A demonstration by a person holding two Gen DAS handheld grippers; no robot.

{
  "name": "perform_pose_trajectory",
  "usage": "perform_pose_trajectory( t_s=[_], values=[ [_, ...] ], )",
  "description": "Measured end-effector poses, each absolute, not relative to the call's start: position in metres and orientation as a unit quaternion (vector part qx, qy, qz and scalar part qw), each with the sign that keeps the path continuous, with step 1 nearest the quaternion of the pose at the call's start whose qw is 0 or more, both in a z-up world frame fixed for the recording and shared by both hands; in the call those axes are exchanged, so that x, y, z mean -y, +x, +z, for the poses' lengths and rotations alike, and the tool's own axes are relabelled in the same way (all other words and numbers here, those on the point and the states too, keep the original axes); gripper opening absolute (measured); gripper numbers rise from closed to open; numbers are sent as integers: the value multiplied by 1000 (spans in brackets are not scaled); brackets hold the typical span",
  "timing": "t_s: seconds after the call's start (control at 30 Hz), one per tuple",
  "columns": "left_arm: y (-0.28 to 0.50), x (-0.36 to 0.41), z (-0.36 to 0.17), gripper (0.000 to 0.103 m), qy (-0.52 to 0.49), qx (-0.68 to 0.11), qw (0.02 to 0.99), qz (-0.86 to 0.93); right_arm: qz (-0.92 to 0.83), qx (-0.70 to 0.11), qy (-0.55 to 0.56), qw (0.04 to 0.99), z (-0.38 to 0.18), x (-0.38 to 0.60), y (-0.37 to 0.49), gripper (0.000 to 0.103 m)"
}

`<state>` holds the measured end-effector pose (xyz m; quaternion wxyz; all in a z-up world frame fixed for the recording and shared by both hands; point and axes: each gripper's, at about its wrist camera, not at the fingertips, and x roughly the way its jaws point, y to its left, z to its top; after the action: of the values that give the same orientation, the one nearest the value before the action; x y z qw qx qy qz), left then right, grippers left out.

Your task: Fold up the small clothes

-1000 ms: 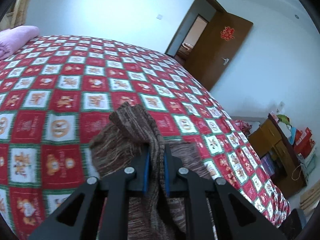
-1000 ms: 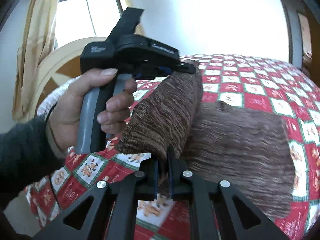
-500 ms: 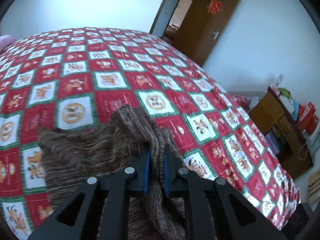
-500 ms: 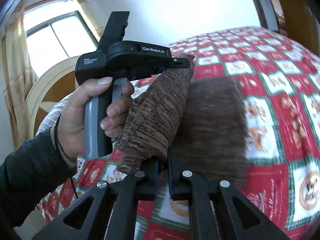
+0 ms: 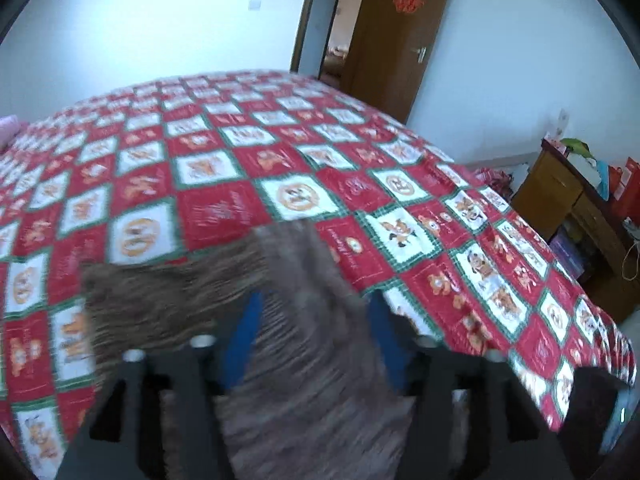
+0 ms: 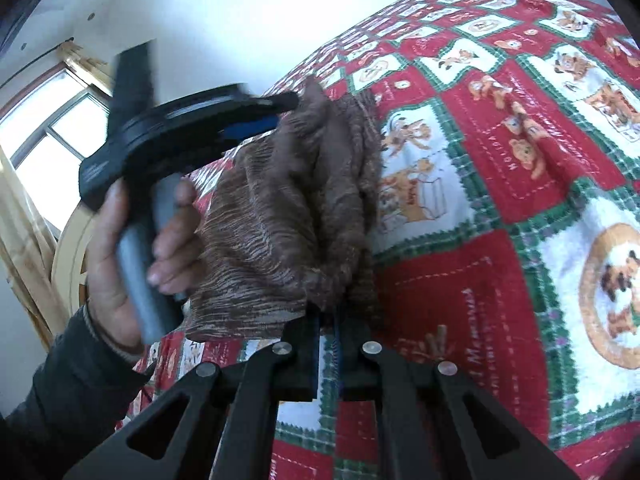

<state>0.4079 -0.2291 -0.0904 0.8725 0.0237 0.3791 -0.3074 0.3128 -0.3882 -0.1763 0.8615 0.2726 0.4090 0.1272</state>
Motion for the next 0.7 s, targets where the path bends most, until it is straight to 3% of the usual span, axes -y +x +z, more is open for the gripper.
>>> perform_pose_trajectory(
  t_s=[0.13,0.2,0.23,0.3,0.33,0.4,0.53,0.6,0.7],
  values=[
    [380,185,-98,81,72,-351,896,-262,121,-411,243,870,-171,384,308,6],
    [372,166,-112,81,93,-354,899,-241,103,-407,221,880,-164,381,301,10],
    [369,158,-120,81,97,-358,898,-235,81,-402,204,889,-160,382,296,16],
    [362,144,-135,81,96,-368,894,-235,37,-374,183,909,-145,384,287,52],
    [359,140,-141,81,94,-371,893,-235,27,-351,184,918,-135,385,284,57],
    [356,138,-150,81,91,-378,891,-233,40,-318,177,931,-116,381,287,58],
    [353,140,-154,84,100,-380,889,-235,76,-329,150,929,-108,353,318,57],
    [353,139,-158,88,103,-388,885,-234,86,-362,145,917,-122,345,336,40],
    [351,127,-164,94,77,-398,885,-231,48,-422,136,895,-154,347,347,38]
  ],
)
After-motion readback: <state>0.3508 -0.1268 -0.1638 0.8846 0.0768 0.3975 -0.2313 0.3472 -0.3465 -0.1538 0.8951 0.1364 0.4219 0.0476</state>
